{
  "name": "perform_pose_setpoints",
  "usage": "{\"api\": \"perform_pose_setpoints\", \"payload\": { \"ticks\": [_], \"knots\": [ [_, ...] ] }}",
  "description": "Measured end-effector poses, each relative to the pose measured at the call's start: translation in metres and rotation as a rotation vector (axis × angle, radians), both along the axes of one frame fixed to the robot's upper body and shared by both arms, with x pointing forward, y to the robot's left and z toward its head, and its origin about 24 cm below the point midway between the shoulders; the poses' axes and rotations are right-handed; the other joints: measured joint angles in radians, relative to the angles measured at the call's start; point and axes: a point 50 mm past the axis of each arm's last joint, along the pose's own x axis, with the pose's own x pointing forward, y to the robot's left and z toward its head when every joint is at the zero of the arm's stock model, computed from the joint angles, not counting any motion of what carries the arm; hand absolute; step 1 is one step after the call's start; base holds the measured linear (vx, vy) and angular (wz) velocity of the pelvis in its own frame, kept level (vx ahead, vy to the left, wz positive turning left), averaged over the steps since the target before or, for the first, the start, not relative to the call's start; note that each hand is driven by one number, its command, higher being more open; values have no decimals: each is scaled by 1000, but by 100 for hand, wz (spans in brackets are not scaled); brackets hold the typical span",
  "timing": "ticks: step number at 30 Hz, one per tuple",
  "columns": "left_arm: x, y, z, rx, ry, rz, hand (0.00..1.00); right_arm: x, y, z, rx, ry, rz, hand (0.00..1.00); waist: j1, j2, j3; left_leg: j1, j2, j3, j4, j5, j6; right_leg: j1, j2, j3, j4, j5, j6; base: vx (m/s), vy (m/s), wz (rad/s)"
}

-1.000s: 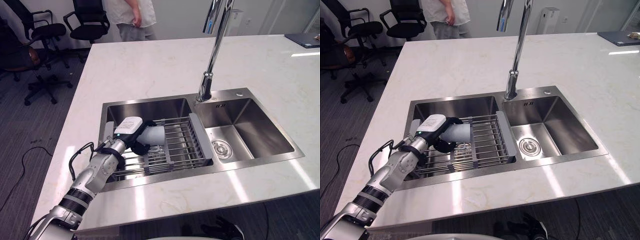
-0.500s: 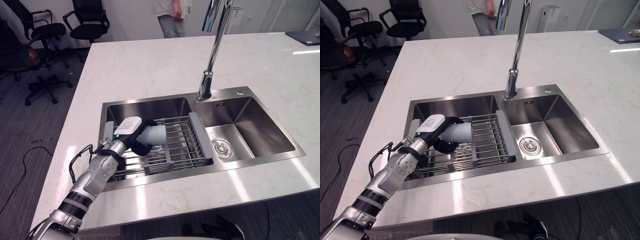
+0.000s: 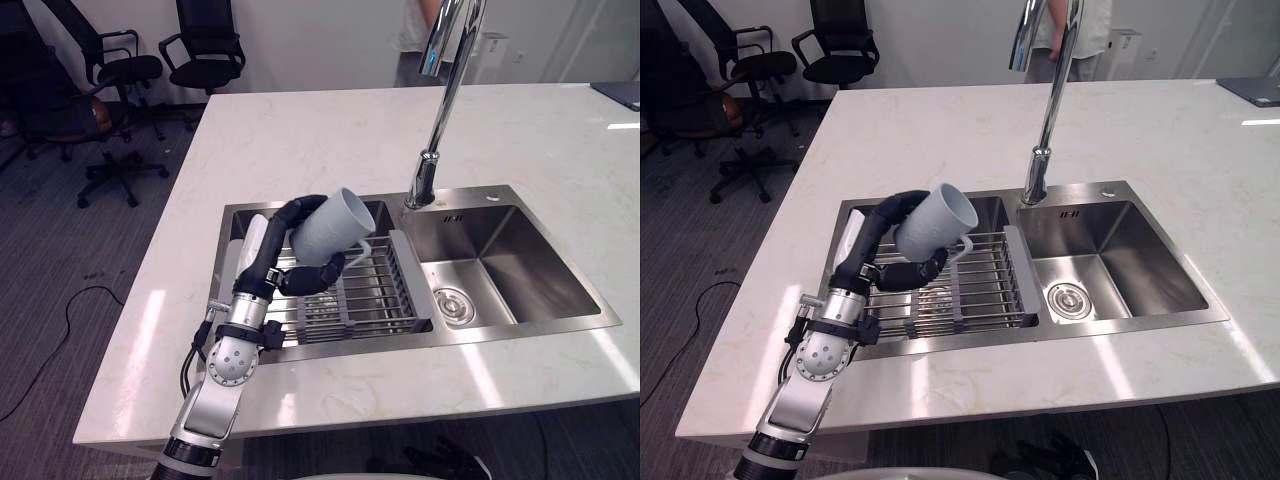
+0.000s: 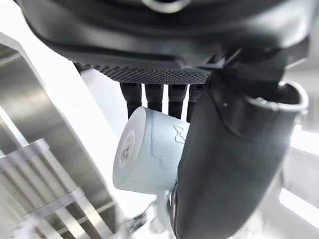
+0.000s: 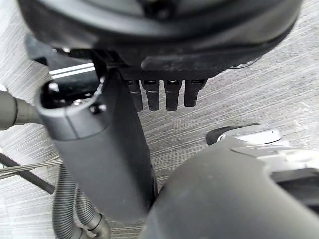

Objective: Walk over to the sink, pick up the cup, carry it to the dishwasher, place the cup inside the dishwasher, then close the dishwasher door

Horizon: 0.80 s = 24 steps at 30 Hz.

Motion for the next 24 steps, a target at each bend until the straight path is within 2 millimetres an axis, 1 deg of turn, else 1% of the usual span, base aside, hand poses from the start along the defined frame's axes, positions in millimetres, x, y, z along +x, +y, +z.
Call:
{"api": "perform_pose_setpoints", "payload": {
  "ticks": [1,3,4,6,11,15,20,22,24],
  "knots": [
    [-2,0,1,-25,-4,7,30,-1,0,0,0,-1,-1,90,1,-1,-1,-1,1,0,3,-2,0,-1,0,-1,5,-3,0,0,0,0],
    [-9,1,2,-132,-4,14,30,-4,2,1,1,-3,-6,90,8,-7,-4,-3,3,0,22,-14,-1,-2,0,-1,18,-13,-1,0,0,0],
    [-9,1,2,-152,-2,11,30,-5,3,0,1,-1,-8,90,13,-10,-6,-4,3,0,26,-18,-2,-2,0,-1,20,-15,-1,0,0,0],
    [-15,1,2,-221,4,10,30,-8,5,0,3,6,-14,90,21,-22,-14,-11,5,1,45,-29,-1,-3,0,0,26,-19,-1,0,0,0],
    [-27,5,2,-278,2,40,30,-11,9,0,2,0,-21,90,28,-40,-30,-20,6,7,63,-43,1,-3,-1,4,26,-19,0,-5,4,-1],
    [-33,8,-6,-375,39,64,30,-14,12,0,1,6,-31,90,29,-50,-45,-24,7,12,74,-50,1,-3,-1,6,26,-19,0,0,0,0],
    [-38,9,-11,-429,70,76,30,-14,12,0,-4,5,-26,90,35,-50,-51,-27,13,20,90,-60,1,-3,0,12,26,-18,1,-5,2,-4],
    [-43,9,-10,-443,67,81,30,-13,12,1,-6,-1,-23,90,38,-50,-51,-30,19,25,106,-70,0,-3,0,19,26,-17,2,-4,11,-11],
    [-47,9,-6,-451,51,79,30,-12,12,2,-12,-4,-9,90,49,-50,-51,-39,30,44,141,-92,0,-15,7,36,44,-18,4,-13,8,-24]
  ]
}}
